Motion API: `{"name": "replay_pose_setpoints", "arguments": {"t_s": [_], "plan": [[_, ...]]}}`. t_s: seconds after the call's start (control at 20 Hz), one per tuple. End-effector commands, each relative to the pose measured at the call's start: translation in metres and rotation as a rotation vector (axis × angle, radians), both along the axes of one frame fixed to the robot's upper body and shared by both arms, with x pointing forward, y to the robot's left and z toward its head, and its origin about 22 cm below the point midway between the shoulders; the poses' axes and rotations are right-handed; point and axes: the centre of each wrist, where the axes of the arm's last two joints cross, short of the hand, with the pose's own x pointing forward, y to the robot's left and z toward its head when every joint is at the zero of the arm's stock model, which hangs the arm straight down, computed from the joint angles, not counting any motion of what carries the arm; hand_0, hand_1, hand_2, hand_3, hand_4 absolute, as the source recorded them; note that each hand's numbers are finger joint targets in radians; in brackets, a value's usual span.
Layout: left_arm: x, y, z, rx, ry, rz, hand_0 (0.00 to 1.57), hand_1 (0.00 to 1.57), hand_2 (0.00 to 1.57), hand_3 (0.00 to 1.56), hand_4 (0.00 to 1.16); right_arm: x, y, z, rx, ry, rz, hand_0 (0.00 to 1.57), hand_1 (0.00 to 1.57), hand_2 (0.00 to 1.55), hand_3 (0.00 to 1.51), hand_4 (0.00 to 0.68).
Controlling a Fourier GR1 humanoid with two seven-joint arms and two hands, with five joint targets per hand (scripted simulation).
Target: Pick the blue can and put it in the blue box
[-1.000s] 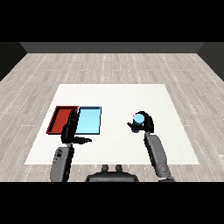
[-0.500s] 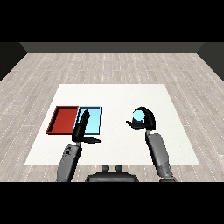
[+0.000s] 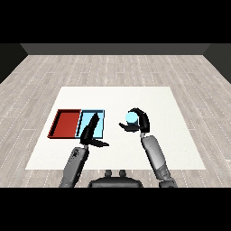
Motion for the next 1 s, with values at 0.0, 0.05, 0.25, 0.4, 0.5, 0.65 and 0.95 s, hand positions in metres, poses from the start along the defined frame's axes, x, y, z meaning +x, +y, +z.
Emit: {"name": "replay_pose_setpoints", "arguments": {"t_s": [0.0,0.05,0.25,0.4,0.5,0.65,0.95], "plan": [[-0.006,-0.017,-0.01,-0.011,0.056,-0.024,0.0,0.0,0.0,0.0,0.0,-0.015,0.011,-0.004,-0.022,0.015,0.029,1.44,1.44,1.45,1.4,0.611],[0.009,-0.032,-0.014,-0.003,0.06,-0.028,0.0,0.0,0.0,0.0,0.0,0.006,0.017,0.016,-0.007,-0.014,0.033,1.45,1.45,1.45,1.4,0.612],[0.018,-0.024,-0.003,-0.011,0.067,-0.067,0.0,0.0,0.0,0.0,0.0,0.012,0.035,0.002,-0.032,-0.008,0.047,1.46,1.46,1.46,1.4,0.61],[0.015,-0.034,-0.013,0.015,0.067,-0.039,0.0,0.0,0.0,0.0,0.0,-0.02,0.019,0.015,-0.025,0.014,0.046,1.49,1.49,1.47,1.4,0.62],[0.006,-0.044,-0.011,0.003,0.091,-0.036,0.0,0.0,0.0,0.0,0.0,-0.004,0.02,0.015,-0.016,-0.003,0.048,1.49,1.49,1.47,1.4,0.609],[0.012,-0.052,-0.015,-0.009,0.104,-0.044,0.0,0.0,0.0,0.0,0.0,-0.014,0.031,0.02,-0.02,-0.027,0.077,1.49,1.49,1.47,1.4,0.611],[0.022,-0.06,-0.029,-0.016,0.132,-0.034,0.0,0.0,0.0,0.0,0.0,0.002,0.022,0.024,0.003,-0.034,0.083,1.48,1.48,1.47,1.4,0.603]]}}
